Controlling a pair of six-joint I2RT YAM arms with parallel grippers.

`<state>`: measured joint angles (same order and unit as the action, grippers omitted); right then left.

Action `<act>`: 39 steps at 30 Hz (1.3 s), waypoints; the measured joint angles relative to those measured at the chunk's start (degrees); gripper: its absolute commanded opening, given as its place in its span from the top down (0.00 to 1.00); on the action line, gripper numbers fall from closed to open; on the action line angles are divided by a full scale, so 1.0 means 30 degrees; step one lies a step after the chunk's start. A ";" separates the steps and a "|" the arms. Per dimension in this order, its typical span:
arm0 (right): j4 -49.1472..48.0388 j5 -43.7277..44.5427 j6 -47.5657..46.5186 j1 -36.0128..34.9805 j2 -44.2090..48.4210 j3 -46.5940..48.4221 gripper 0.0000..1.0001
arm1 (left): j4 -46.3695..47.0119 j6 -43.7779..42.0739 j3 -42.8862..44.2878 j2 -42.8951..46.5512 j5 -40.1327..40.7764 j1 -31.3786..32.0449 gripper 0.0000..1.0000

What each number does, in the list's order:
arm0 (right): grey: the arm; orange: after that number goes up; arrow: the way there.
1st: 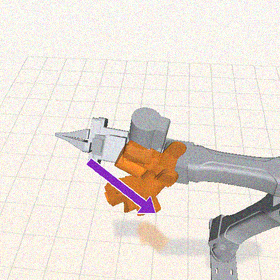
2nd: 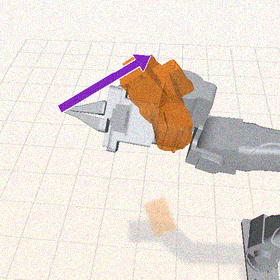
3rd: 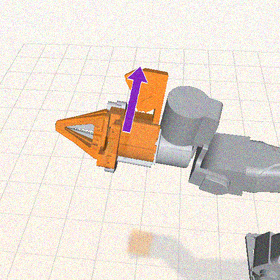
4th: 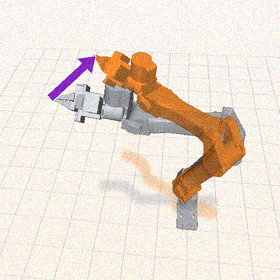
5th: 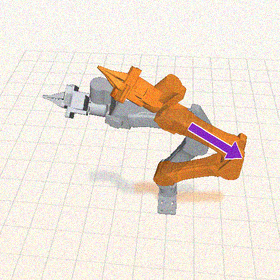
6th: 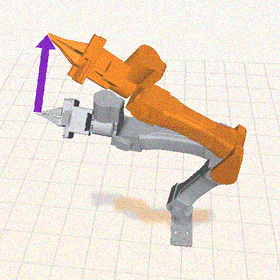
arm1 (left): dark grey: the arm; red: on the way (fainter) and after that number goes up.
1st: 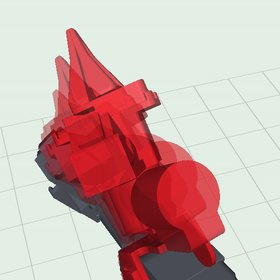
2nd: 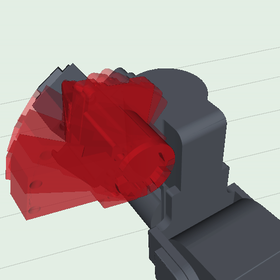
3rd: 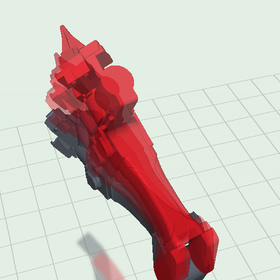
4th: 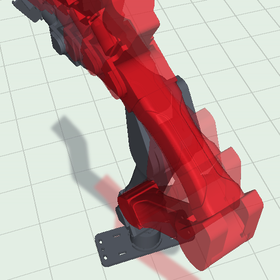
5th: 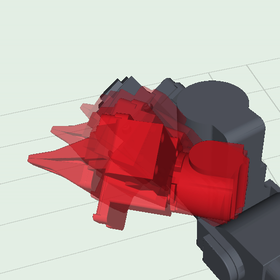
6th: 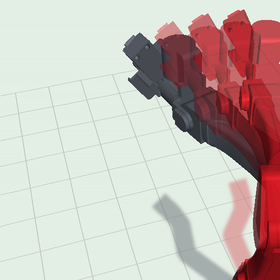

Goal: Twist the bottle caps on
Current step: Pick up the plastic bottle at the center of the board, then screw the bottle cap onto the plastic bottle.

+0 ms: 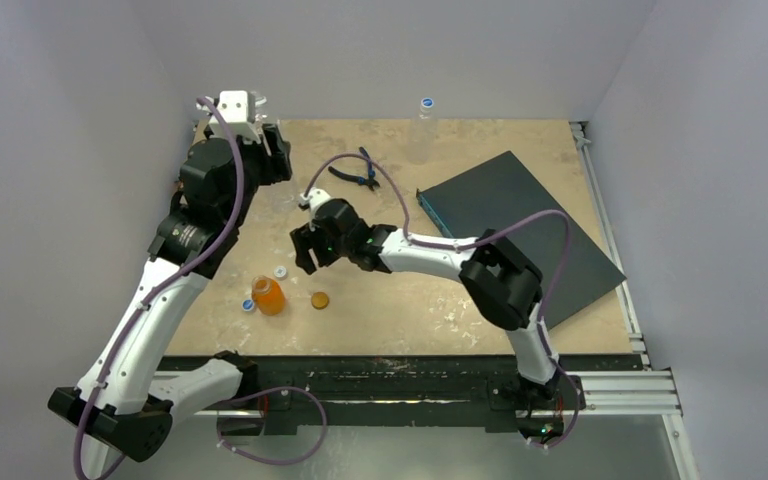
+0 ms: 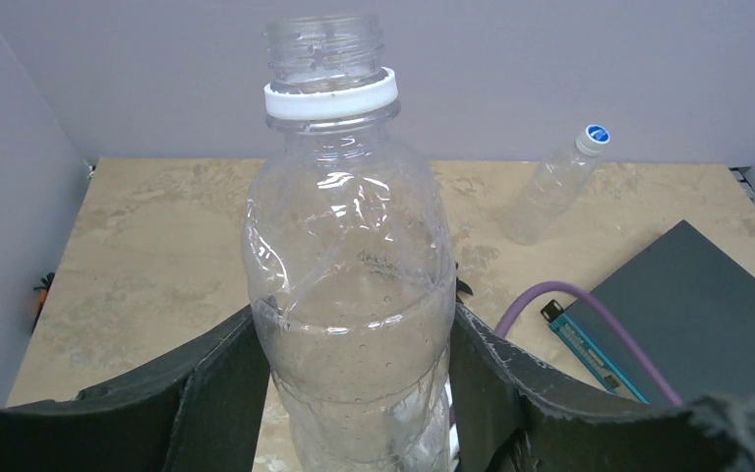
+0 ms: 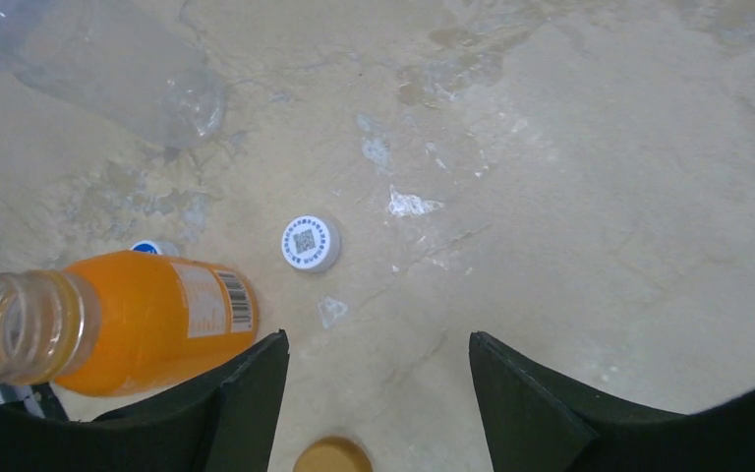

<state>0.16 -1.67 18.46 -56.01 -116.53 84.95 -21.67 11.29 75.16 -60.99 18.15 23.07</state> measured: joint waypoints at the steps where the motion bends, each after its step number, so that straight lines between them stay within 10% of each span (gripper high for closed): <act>1: 0.0015 0.0153 -0.0153 -0.0219 -0.0568 0.0393 0.30 | -0.0109 0.0000 0.0102 0.0073 0.0066 0.0000 0.63; 39: 0.1945 0.4342 -0.2506 -0.2994 -0.7570 0.8043 0.43 | -0.1574 -0.0131 0.1056 -0.0117 0.0721 0.0000 0.66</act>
<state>6.00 11.35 10.94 -64.99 -139.24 109.08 -26.39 10.90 78.32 -61.34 20.32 23.07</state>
